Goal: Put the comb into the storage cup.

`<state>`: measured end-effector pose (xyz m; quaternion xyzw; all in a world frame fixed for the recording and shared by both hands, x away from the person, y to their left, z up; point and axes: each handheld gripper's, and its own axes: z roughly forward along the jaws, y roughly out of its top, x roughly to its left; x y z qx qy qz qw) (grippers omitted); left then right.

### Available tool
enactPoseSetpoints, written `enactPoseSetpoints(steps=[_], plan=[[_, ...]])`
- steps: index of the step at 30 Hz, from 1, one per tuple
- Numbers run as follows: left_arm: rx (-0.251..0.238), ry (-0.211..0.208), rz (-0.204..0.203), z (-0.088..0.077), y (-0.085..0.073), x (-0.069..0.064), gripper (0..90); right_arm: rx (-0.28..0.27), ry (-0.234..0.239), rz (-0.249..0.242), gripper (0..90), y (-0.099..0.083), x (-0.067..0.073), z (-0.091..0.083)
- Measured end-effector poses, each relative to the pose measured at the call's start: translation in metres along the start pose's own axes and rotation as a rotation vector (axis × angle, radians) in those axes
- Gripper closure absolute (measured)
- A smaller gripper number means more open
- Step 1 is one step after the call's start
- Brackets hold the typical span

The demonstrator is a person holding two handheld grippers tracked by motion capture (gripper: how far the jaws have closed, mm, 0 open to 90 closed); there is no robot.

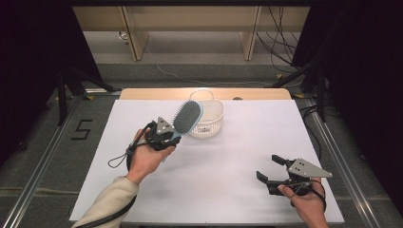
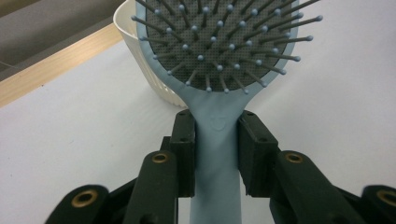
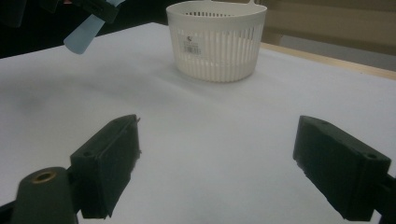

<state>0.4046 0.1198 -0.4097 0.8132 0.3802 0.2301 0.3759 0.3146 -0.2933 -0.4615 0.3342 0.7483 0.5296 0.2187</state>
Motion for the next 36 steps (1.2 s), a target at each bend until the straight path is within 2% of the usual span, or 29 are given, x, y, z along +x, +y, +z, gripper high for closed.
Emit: enactPoseSetpoints(steps=[4, 8, 10, 16, 19, 29, 36], plan=[[-0.027, 0.003, -0.014, -0.0009, 0.0004, 0.0007, 69.8, 0.002, 0.001, 0.000, 15.3, -0.0001, -0.0002, 0.0000], [-0.052, 0.015, -0.011, -0.0022, 0.0011, 0.0006, 69.8, 0.001, 0.001, 0.001, 15.3, -0.0001, -0.0001, -0.0001], [-0.059, 0.033, 0.011, -0.0035, 0.0024, -0.0008, 69.8, 0.002, 0.001, -0.001, 15.3, -0.0001, -0.0001, -0.0001], [-0.093, 0.017, -0.024, -0.0048, 0.0034, 0.0003, 69.8, 0.004, 0.002, -0.005, 15.3, -0.0003, 0.0002, 0.0005], [-0.102, 0.024, -0.036, -0.0046, 0.0029, 0.0013, 69.8, 0.003, 0.002, -0.003, 15.3, -0.0001, 0.0007, 0.0005], [-0.138, 0.022, -0.034, -0.0064, 0.0051, 0.0004, 69.9, 0.004, 0.004, -0.003, 15.3, -0.0001, 0.0010, 0.0006], [-0.144, 0.019, -0.029, -0.0035, 0.0033, 0.0004, 69.8, 0.002, 0.005, -0.004, 15.3, 0.0000, 0.0012, 0.0008]])
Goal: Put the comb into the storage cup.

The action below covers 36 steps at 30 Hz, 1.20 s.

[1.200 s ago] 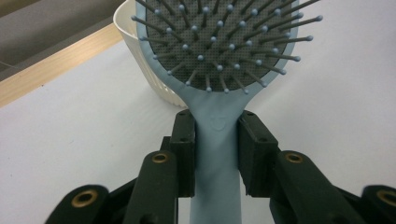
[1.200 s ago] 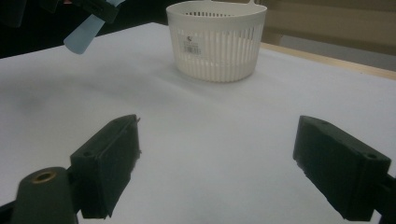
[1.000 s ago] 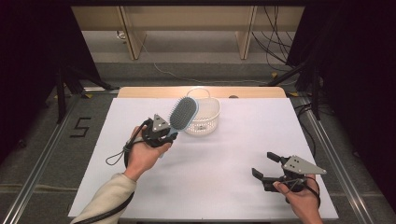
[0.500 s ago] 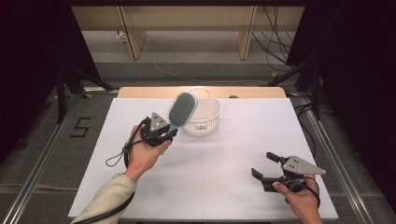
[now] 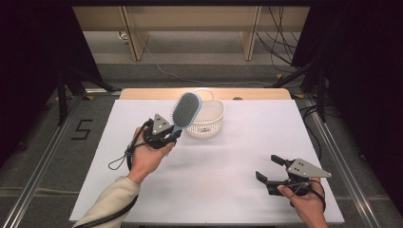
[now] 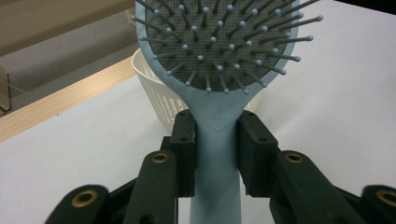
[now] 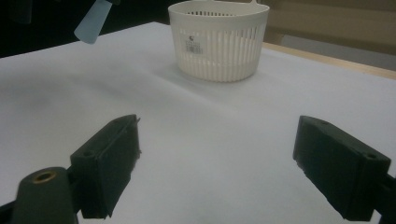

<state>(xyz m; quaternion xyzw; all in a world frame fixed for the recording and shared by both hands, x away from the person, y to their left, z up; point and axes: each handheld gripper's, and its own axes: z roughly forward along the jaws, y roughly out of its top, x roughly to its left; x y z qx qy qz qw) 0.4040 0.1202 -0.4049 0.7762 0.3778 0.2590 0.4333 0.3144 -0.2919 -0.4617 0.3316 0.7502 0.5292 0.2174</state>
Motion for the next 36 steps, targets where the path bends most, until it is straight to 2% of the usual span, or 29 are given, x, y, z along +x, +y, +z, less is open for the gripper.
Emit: enactPoseSetpoints(steps=[11, 36], plan=[[-0.021, 0.012, 0.024, 0.0005, 0.0000, 0.0015, 69.9, 0.002, 0.002, 0.000, 15.3, -0.0002, -0.0002, -0.0002], [-0.071, 0.005, 0.023, 0.0020, 0.0072, 0.0068, 69.8, -0.002, 0.002, 0.006, 15.3, -0.0002, 0.0000, -0.0001]])
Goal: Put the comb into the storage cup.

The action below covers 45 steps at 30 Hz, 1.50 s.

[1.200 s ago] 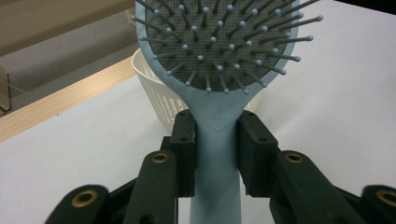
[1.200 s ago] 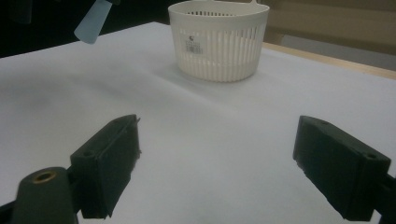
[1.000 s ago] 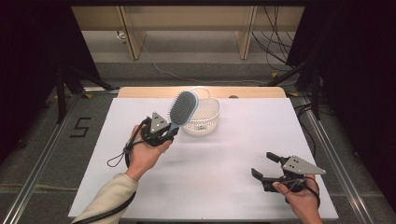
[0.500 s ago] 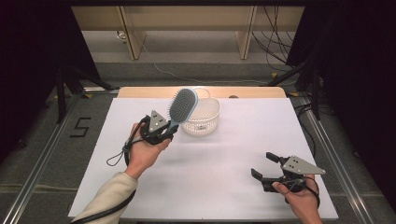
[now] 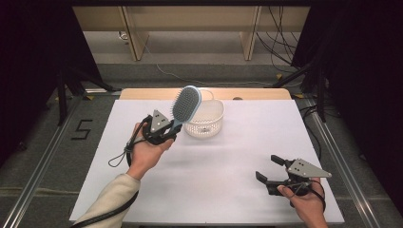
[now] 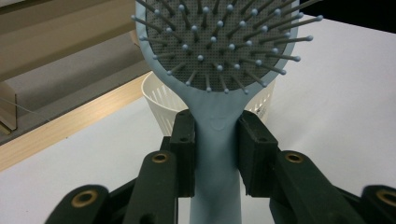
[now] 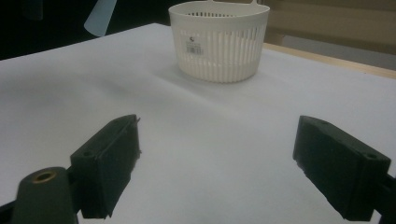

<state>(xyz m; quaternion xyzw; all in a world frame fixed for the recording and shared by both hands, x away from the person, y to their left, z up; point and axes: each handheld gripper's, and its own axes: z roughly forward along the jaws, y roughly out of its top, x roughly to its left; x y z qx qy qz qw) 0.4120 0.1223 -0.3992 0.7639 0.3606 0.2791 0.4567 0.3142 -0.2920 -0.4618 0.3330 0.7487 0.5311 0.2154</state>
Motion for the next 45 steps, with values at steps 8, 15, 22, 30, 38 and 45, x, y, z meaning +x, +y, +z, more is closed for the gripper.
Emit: enactPoseSetpoints(steps=[8, 15, 22, 30, 38, 45], plan=[[-0.015, -0.009, 0.002, 0.0000, 0.0010, 0.0017, 69.8, 0.000, 0.000, 0.000, 15.3, 0.0001, 0.0001, -0.0001], [-0.023, -0.009, 0.003, 0.0003, 0.0022, 0.0028, 69.8, 0.000, 0.000, 0.000, 15.3, 0.0000, -0.0002, 0.0000], [-0.027, -0.013, 0.004, 0.0008, 0.0037, 0.0029, 69.9, -0.002, 0.000, 0.001, 15.3, 0.0001, -0.0002, -0.0002], [-0.030, -0.017, 0.005, 0.0002, 0.0052, 0.0041, 69.8, -0.005, 0.000, 0.003, 15.4, -0.0002, -0.0004, 0.0002], [-0.030, -0.021, 0.002, 0.0002, 0.0059, 0.0070, 69.8, -0.005, 0.000, 0.004, 15.3, -0.0002, -0.0004, 0.0003], [-0.035, -0.024, 0.002, 0.0008, 0.0080, 0.0070, 69.8, -0.004, -0.001, 0.004, 15.4, -0.0002, -0.0007, 0.0000]])
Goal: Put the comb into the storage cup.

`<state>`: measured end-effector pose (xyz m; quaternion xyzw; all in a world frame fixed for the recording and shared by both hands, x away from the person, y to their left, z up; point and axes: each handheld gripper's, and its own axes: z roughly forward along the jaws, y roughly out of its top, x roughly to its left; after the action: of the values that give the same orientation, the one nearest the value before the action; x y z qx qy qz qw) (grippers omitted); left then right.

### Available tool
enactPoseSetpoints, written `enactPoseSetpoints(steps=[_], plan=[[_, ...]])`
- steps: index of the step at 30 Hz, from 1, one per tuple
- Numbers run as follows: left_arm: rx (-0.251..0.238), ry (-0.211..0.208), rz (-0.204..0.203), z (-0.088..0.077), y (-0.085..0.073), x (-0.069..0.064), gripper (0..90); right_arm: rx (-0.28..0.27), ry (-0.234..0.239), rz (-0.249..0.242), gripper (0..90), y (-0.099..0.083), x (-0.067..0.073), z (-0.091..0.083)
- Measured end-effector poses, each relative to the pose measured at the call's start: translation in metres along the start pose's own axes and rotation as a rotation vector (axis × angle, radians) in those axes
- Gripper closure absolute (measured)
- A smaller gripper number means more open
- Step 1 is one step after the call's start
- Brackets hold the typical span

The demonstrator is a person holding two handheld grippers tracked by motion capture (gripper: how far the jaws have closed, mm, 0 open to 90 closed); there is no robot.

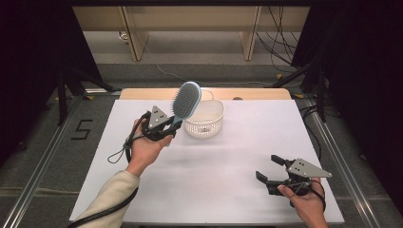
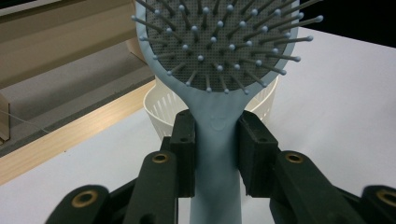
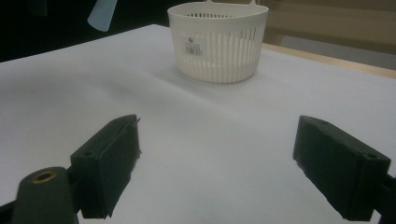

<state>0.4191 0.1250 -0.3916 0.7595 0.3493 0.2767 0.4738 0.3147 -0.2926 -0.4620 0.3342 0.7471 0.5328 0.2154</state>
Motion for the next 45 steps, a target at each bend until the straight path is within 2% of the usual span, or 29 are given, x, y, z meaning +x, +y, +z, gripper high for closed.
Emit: enactPoseSetpoints(steps=[20, 45], plan=[[-0.005, -0.014, 0.003, 0.005, 0.006, 0.000, 69.8, -0.001, 0.000, 0.004, 15.4, 0.000, 0.000, 0.000], [-0.017, -0.010, 0.001, 0.010, 0.012, 0.000, 69.9, -0.003, 0.000, 0.005, 15.4, 0.000, 0.000, 0.000]])
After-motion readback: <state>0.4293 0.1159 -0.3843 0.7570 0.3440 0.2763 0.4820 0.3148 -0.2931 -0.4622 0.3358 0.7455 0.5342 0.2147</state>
